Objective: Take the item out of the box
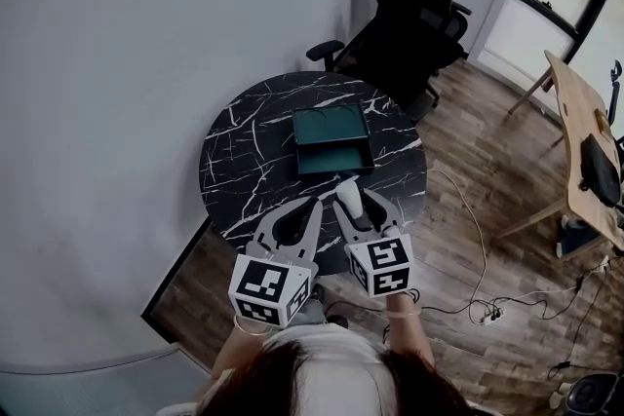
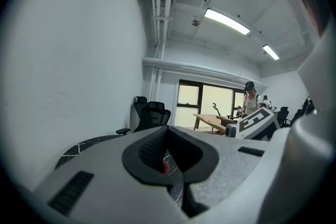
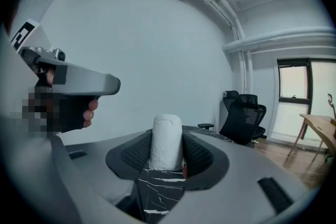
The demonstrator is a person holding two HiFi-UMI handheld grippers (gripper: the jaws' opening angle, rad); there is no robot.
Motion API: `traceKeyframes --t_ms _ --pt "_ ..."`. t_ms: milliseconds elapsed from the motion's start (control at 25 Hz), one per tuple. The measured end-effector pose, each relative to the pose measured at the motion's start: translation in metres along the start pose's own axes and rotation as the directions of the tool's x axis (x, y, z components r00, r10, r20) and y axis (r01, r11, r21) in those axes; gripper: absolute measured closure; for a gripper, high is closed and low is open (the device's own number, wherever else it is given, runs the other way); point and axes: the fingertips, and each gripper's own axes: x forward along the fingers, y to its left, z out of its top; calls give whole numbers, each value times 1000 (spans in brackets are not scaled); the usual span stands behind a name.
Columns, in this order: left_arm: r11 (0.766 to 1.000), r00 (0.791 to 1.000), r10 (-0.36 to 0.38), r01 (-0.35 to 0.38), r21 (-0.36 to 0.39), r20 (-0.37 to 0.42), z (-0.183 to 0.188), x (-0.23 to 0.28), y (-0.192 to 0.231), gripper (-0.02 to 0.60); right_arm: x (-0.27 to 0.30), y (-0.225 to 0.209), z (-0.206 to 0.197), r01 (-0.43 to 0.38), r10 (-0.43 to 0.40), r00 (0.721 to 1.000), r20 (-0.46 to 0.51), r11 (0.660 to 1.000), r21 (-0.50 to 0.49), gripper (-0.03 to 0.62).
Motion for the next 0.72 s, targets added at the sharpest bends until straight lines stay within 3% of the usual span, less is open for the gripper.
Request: traceKeyframes --t_ms 720 --pt "1000 1000 24 -23 -3 2 -5 -29 -44 574 -71 12 6 -12 13 998 60 1000 -1 398"
